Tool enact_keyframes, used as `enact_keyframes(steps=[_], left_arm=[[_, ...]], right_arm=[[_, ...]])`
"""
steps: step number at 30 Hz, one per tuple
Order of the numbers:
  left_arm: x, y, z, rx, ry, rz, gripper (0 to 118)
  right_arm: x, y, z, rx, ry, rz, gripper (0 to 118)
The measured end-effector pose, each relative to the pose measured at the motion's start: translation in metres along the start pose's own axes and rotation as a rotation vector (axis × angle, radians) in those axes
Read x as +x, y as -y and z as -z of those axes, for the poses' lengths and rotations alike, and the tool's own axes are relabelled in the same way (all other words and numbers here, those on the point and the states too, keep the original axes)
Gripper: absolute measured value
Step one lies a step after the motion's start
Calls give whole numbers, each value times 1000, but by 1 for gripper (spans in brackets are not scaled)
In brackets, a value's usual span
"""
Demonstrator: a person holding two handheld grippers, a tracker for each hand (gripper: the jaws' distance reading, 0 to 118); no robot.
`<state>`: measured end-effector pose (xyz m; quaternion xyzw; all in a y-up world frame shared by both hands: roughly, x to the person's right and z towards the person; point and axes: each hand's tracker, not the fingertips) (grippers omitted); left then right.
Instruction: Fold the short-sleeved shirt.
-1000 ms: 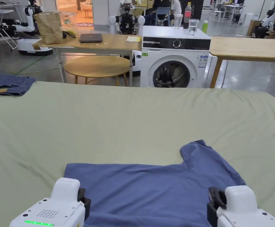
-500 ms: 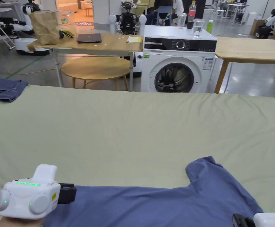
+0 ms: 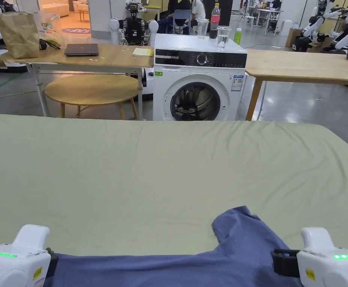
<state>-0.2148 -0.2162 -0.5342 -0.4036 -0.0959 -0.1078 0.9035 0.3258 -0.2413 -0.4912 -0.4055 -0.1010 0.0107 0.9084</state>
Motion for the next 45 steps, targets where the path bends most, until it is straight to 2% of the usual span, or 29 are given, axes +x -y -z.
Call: enact_keyframes(steps=[3, 5, 7, 8, 9, 10, 11, 14, 16, 18, 24, 29, 33, 36, 38, 39, 40, 41, 42, 43, 44, 45], left_arm=[[4, -4, -13, 28, 1, -8, 0], [7, -3, -19, 31, 8, -16, 0], [8, -5, -18, 31, 7, -13, 0], [9, -5, -19, 31, 5, -11, 0], [9, -4, -21, 32, 5, -12, 0], [9, -5, -17, 31, 9, -16, 0], [10, -5, -18, 30, 10, -17, 0], [12, -4, -26, 44, 0, -10, 0], [10, -2, -44, 74, 4, -18, 0], [9, 2, -71, 127, 15, -31, 0], [9, 49, -177, 265, 60, -58, 0], [9, 124, -218, 244, 71, -64, 0], [2, 187, -193, 90, 66, -97, 0], [1, 214, -172, 75, 38, -103, 1], [6, 215, -170, 76, 25, -108, 12], [9, 212, -173, 77, 11, -112, 12], [11, 206, -179, 98, -3, -110, 30], [15, 196, -188, 140, -6, -105, 53], [18, 186, -194, 188, -3, -101, 86], [25, 175, -201, 237, -3, -94, 103], [33, 161, -207, 296, -10, -82, 108], [42, 147, -211, 342, -8, -71, 108]], right_arm=[[0, -12, 37, -94, 14, -28, 110], [-1, -11, 53, -180, 18, -31, 82], [-2, -9, 47, -179, -89, 39, 54], [-4, -9, 36, -141, -47, 35, 44], [-5, -9, 30, -110, -94, 50, 44], [-5, -8, 26, -110, -147, 82, 5], [-6, -7, 22, -104, -133, 83, 0], [-5, -8, 0, -42, -110, 15, 0], [-2, -10, -28, 19, -119, 10, 0], [4, -7, -68, 95, -152, 19, 0], [18, 44, -196, 262, -160, -46, 0], [27, 130, -244, 248, -148, -55, 0], [19, 202, -240, 109, -145, -37, 0], [11, 234, -227, 44, -137, -17, 0], [8, 239, -224, 43, -124, 1, 1], [7, 236, -227, 54, -122, 12, 1], [7, 229, -233, 81, -112, 22, 3], [4, 218, -244, 136, -112, 25, 10], [0, 208, -252, 174, -116, 28, 37], [-6, 196, -259, 211, -126, 31, 63], [-15, 181, -266, 253, -137, 29, 83], [-26, 168, -273, 307, -148, 22, 91]])
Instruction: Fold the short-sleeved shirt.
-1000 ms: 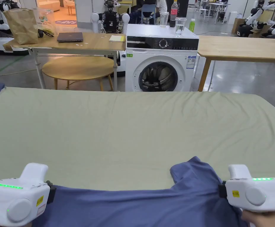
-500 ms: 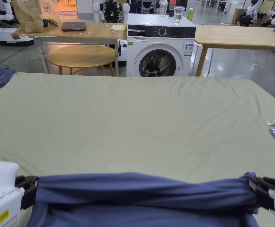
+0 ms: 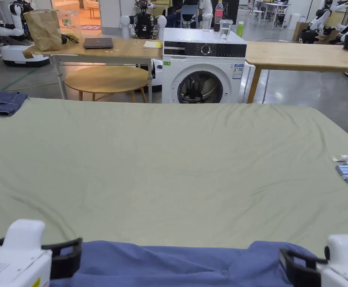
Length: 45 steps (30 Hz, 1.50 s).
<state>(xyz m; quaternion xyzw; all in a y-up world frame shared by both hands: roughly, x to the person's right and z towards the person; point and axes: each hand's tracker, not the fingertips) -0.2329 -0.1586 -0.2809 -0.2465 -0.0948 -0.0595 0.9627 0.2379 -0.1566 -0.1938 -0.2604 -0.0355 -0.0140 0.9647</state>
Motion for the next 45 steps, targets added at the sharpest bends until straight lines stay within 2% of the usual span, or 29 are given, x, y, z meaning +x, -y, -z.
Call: enact_keyframes(steps=[3, 6, 7, 8, 9, 10, 11, 13, 16, 22, 24, 25, 27, 28, 29, 30, 33, 35, 36, 38, 39, 40, 41, 43, 44, 45], left_arm=[[33, -35, 9, 55, 33, 13, 108], [63, -54, 14, 121, 60, 10, 108], [71, -57, 16, 129, 58, 29, 105], [78, -57, 17, 135, 50, 47, 93], [81, -55, 18, 148, 32, 58, 53], [84, -53, 21, 144, 26, 62, 10], [85, -52, 25, 134, 22, 71, 0], [85, -44, 26, 140, 1, 84, 0], [74, -37, 22, 124, 33, 23, 0], [-17, 7, 20, -22, 47, -130, 0], [-52, 30, 19, -77, 77, -245, 1], [-71, 37, 15, -100, 142, -322, 26], [-98, 57, 16, -153, 214, -455, 118], [-113, 61, 15, -53, 237, -542, 116], [-125, 65, 19, -24, 236, -560, 116], [-133, 78, 23, -166, 267, -638, 116], [-153, 116, 47, -234, 350, -854, 116], [-155, 142, 71, -301, 468, -1033, 117], [-151, 159, 82, -286, 555, -1123, 117], [-146, 159, 89, -138, 698, -1193, 117], [-142, 159, 97, -161, 795, -1275, 116], [-132, 163, 104, -174, 875, -1349, 112], [-123, 164, 110, -191, 896, -1369, 99], [-108, 160, 119, -243, 748, -1269, 27], [-100, 162, 123, -300, 656, -1214, 6], [-95, 160, 125, -341, 576, -1156, 5]], right_arm=[[-39, -34, 5, 141, -24, -29, 91], [-73, -52, 15, 228, -2, -38, 90], [-79, -53, 18, 242, 17, -39, 85], [-84, -53, 19, 259, 26, -46, 66], [-88, -52, 20, 273, 41, -51, 22], [-90, -51, 23, 266, 51, -51, 0], [-90, -49, 24, 267, 55, -43, 0], [-89, -49, 22, 267, 19, -25, 0], [-92, -46, 21, 260, 24, -55, 0], [-101, -34, 23, 232, 9, -65, 0], [-108, -29, 26, 213, -3, -69, 0], [-112, -26, 27, 202, -9, -72, 0], [-121, -20, 31, 188, -14, -78, 0], [-124, -18, 32, 178, -23, -77, 0], [-127, -15, 34, 167, -31, -74, 0], [-130, -13, 35, 159, -32, -73, 0], [-137, -8, 37, 138, -38, -72, 0], [-140, -6, 37, 130, -37, -72, 0], [-140, -6, 37, 127, -34, -74, 0], [-139, -6, 36, 121, -30, -75, 0], [-139, -7, 36, 120, -26, -74, 0], [-139, -7, 35, 120, -23, -72, 0], [-139, -8, 35, 120, -22, -70, 0], [-139, -9, 33, 120, -16, -73, 0], [-139, -9, 32, 120, -13, -78, 0], [-139, -9, 31, 120, -12, -84, 0]])
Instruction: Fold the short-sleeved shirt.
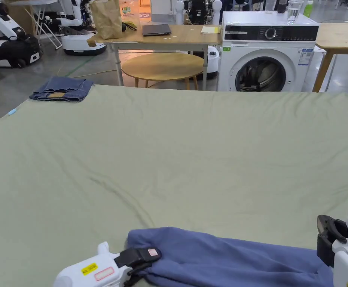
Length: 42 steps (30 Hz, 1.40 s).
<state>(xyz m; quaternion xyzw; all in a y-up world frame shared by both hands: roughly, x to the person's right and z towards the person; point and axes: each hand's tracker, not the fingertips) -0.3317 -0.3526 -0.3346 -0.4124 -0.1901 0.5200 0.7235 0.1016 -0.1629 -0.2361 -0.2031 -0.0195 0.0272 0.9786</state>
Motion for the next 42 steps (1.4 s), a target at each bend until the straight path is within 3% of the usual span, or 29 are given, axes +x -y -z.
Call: enact_keyframes(steps=[2, 10, 14, 16, 21, 28, 29, 31, 32, 33, 36, 38, 40, 42], left_arm=[[6, -2, -8, 41, 82, 6, 5], [27, -31, -56, 191, -149, 252, 3], [78, -11, -66, 222, -285, 627, 3], [120, 16, -62, 262, -348, 893, 3], [188, 105, -10, 213, -441, 1441, 3], [173, 205, 126, -26, -735, 1773, 5], [166, 206, 136, -26, -789, 1766, 9], [163, 200, 143, -45, -766, 1610, 63], [167, 199, 138, -53, -735, 1556, 81], [175, 197, 130, -46, -654, 1507, 90], [207, 168, 88, -64, -310, 1099, 91], [215, 151, 57, 43, -175, 932, 92], [217, 135, 40, 120, -186, 871, 94], [209, 118, 37, 142, -301, 841, 94]], right_arm=[[1, -1, -2, -2, 5, -11, 0], [5, 6, -8, -5, 5, -9, 0], [5, 9, -8, -12, -5, -8, 0], [7, 9, -8, -13, -8, -7, 0], [17, 12, -11, -10, -5, 9, 0], [38, 27, -14, -32, 9, 46, 0], [42, 28, -15, -34, 9, 54, 0], [50, 28, -18, -34, 0, 69, 0], [53, 28, -19, -33, -3, 73, 0], [57, 28, -21, -32, -6, 73, 0], [68, 27, -22, -26, -20, 81, 0], [74, 27, -22, -26, -28, 93, 0], [80, 29, -23, -20, -39, 116, 0], [83, 31, -21, -21, -50, 132, 0]])
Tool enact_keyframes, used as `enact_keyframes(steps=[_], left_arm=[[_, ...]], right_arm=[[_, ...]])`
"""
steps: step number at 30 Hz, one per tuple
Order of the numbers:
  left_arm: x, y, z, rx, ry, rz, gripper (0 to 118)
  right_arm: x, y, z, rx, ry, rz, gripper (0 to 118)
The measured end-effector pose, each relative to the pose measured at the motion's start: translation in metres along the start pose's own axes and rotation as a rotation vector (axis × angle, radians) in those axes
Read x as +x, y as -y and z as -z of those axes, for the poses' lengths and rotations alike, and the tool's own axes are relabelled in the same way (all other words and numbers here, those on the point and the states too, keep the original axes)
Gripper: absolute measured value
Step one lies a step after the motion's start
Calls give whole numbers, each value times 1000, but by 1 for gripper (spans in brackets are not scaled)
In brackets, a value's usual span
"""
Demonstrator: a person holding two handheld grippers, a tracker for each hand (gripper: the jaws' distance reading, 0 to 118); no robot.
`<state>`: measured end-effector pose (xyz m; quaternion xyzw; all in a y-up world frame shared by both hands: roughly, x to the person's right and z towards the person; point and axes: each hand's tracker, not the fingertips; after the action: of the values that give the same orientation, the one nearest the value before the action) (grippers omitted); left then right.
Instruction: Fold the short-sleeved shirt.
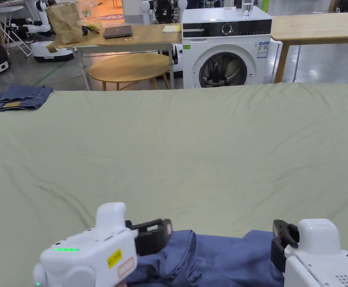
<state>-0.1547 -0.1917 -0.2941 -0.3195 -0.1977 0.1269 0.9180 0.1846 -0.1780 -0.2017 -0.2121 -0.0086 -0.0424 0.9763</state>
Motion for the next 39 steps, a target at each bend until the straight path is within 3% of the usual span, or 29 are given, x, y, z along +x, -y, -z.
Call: enact_keyframes(steps=[1, 2, 3, 4, 11, 15, 18, 22, 23, 25, 26, 28, 32, 36, 39], left_arm=[[-5, 5, 10, -66, -18, -14, 89], [-12, 6, 17, -80, -38, -8, 71], [-17, 13, 26, -115, -41, -33, 25], [-20, 21, 36, -147, -18, -67, 0], [12, 78, 84, -364, 161, -129, 0], [21, 76, 77, -245, 144, -172, 0], [24, 61, 47, -110, 170, -113, 0], [5, 57, 29, -135, 111, -101, 0], [-2, 58, 21, -99, 108, -115, 10], [-23, 58, 4, -36, 136, -196, 91], [-35, 60, 0, -28, 147, -234, 91], [-63, 67, -8, -23, 116, -301, 118], [-112, 74, -5, -29, 102, -444, 118], [-141, 91, 33, -156, 388, -682, 118], [-134, 89, 54, -112, 555, -776, 117]], right_arm=[[1, 2, 2, -1, -3, 5, 0], [2, 3, 4, -4, -5, 9, 0], [3, 5, 6, -8, -10, 16, 0], [3, 7, 9, -15, -14, 26, 0], [11, 12, 14, -41, -14, 36, 0], [10, 10, 13, -47, -11, 16, 0], [5, 6, 12, -42, -9, -13, 0], [-5, 5, 17, -52, -10, -29, 0], [-8, 5, 17, -55, -11, -32, 0], [-14, 6, 13, -56, -15, -35, 0], [-17, 7, 13, -57, -16, -39, 0], [-24, 9, 12, -63, -13, -52, 0], [-34, 11, 11, -75, -6, -70, 0], [-41, 12, 9, -82, 0, -80, 0], [-45, 12, 7, -85, 4, -85, 0]])
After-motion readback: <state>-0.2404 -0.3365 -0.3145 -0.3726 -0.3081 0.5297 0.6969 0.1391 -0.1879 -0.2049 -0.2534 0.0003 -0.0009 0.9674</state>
